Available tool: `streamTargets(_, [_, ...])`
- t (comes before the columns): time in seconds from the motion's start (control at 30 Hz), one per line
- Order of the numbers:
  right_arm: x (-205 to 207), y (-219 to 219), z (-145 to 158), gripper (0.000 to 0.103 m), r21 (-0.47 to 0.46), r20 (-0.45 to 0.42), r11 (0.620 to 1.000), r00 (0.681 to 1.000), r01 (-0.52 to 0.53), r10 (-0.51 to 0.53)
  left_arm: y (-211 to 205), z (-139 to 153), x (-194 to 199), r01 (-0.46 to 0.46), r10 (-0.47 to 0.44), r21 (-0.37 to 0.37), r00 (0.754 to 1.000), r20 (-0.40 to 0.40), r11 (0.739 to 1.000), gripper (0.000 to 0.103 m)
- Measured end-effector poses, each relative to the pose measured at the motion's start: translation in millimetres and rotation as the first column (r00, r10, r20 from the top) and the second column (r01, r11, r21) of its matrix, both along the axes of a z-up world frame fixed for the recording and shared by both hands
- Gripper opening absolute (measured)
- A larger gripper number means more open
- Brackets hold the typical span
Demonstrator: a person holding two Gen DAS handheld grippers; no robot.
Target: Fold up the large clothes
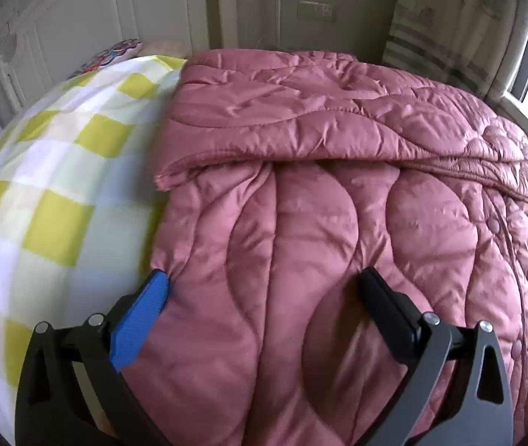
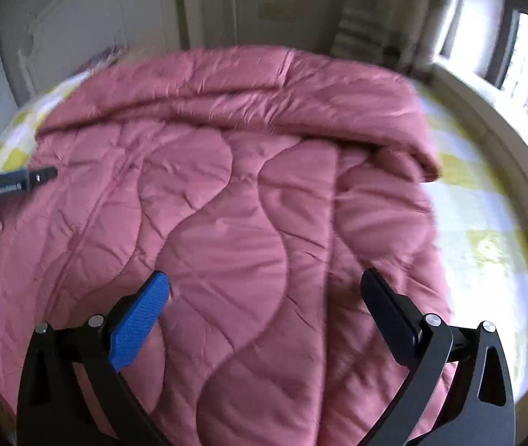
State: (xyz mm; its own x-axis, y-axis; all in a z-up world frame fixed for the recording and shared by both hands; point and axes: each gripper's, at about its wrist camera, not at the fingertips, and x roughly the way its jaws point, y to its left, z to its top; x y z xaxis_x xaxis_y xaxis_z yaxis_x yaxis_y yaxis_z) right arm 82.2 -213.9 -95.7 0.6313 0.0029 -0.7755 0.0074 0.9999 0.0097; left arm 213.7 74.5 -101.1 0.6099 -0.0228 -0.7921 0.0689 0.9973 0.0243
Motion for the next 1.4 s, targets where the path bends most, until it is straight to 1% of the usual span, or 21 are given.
streamTargets(0.03, [-4.2,1.2,1.1,0.099,0.01,0.009,1.0,1.0,-0.018,0.018,-0.2,5.3,-9.0,-0.019,0.019,-0.008,1.0,0.014,1.0,0.101])
streamTargets(0.07, [-8.3,4.9,-1.1,0.099,0.014,0.006,0.999,0.999,-0.051,0.05,-3.2,13.9,-25.2,-0.012,0.014,-0.06,0.999,0.043,0.998,0.101])
streamTargets(0.17, [-11.7,13.1,-23.6,0.099,-0.046,-0.037,0.995,0.996,-0.089,0.087,-16.2,25.6,-64.9,0.094,-0.079,-0.181,0.993,0.086,0.979,0.101])
streamTargets(0.2, [-15.5,7.6,-25.0,0.099,-0.034,-0.016,0.997,0.997,-0.073,0.073,-27.9,23.1,-77.8,0.133,-0.12,-0.171,0.989,0.084,0.976,0.101])
streamTargets(0.27, [-20.7,10.7,-24.1,0.099,-0.024,-0.026,0.999,0.999,-0.045,0.045,-53.0,6.0,-90.8,0.188,-0.188,-0.073,0.982,0.016,0.979,0.101])
streamTargets(0.3, [-24.4,12.1,-20.9,0.099,-0.027,-0.018,0.999,0.999,-0.041,0.041,-66.4,-6.9,-96.3,0.212,-0.212,0.008,0.977,-0.026,0.977,0.101])
streamTargets(0.33, [-42.2,12.0,-13.3,0.099,-0.025,0.0,0.998,0.999,-0.053,0.053,-71.0,-8.6,-105.9,0.217,-0.218,0.051,0.976,0.015,0.975,0.101])
streamTargets(0.37, [-45.3,16.4,-8.6,0.099,-0.021,0.019,0.996,0.996,-0.083,0.083,-71.7,-6.5,-114.2,0.217,-0.22,0.065,0.975,0.042,0.974,0.101])
streamTargets(0.43, [-56.3,35.5,-7.7,0.099,-0.039,0.036,0.984,0.984,-0.175,0.176,-67.4,-2.5,-119.2,0.218,-0.219,0.035,0.975,0.028,0.975,0.101])
streamTargets(0.47, [-58.9,47.8,-14.6,0.099,-0.082,0.021,0.97,0.973,-0.229,0.231,-62.9,1.4,-123.5,0.207,-0.207,0.019,0.977,0.041,0.978,0.101])
streamTargets(0.53, [-62.8,55.2,-25.2,0.099,-0.138,0.014,0.958,0.967,-0.25,0.254,-52.6,7.8,-137.6,0.189,-0.188,0.002,0.979,0.081,0.982,0.101])
streamTargets(0.63, [-58.2,40.7,-23.3,0.099,-0.061,0.011,0.975,0.976,-0.216,0.217,-35.6,-1.6,-141.7,0.155,-0.157,0.069,0.987,0.038,0.986,0.101])
streamTargets(0.67, [-59.7,34.9,-18.3,0.099,-0.07,0.027,0.981,0.983,-0.181,0.183,-28.9,-4.8,-145.3,0.148,-0.151,0.07,0.988,0.035,0.986,0.101])
streamTargets(0.8, [-79.5,19.7,-8.5,0.099,-0.088,0.078,0.983,0.983,-0.159,0.166,9.2,-5.0,-165.5,0.096,-0.094,-0.012,0.992,0.085,0.995,0.101])
streamTargets(0.87, [-82.9,11.8,-27.2,0.099,-0.092,0.02,0.982,0.986,-0.164,0.167,22.5,-8.8,-170.1,0.058,-0.056,-0.021,0.994,0.094,0.998,0.101])
streamTargets(0.97, [-90.2,-3.0,-30.6,0.098,-0.007,0.068,0.989,0.986,-0.149,0.149,33.4,-13.0,-176.9,0.063,-0.059,-0.036,0.993,0.102,0.997,0.101])
streamTargets(1.07, [-108.7,-10.0,-20.0,0.098,-0.086,0.103,0.988,0.986,-0.125,0.134,32.2,-4.9,-183.3,0.057,-0.058,0.012,0.989,0.136,0.998,0.101])
streamTargets(1.17, [-129.5,-38.0,-15.8,0.098,-0.102,0.128,0.994,0.99,-0.046,0.059,43.0,3.0,-192.1,0.018,-0.021,0.02,0.982,0.187,1.0,0.101])
streamTargets(1.23, [-142.8,-58.7,-15.7,0.098,-0.069,0.135,0.998,0.991,0.012,-0.003,60.2,5.0,-194.7,-0.021,0.027,-0.031,0.98,0.198,0.999,0.101])
streamTargets(1.37, [-162.0,-99.1,-27.4,0.098,0.074,0.106,0.994,0.99,0.087,-0.094,87.3,-5.0,-194.5,-0.059,0.079,-0.141,0.987,0.14,0.988,0.101])
streamTargets(1.4, [-163.5,-100.7,-30.7,0.092,0.089,0.099,0.992,0.991,0.085,-0.094,89.4,-9.7,-195.5,-0.056,0.076,-0.155,0.989,0.123,0.986,0.101])
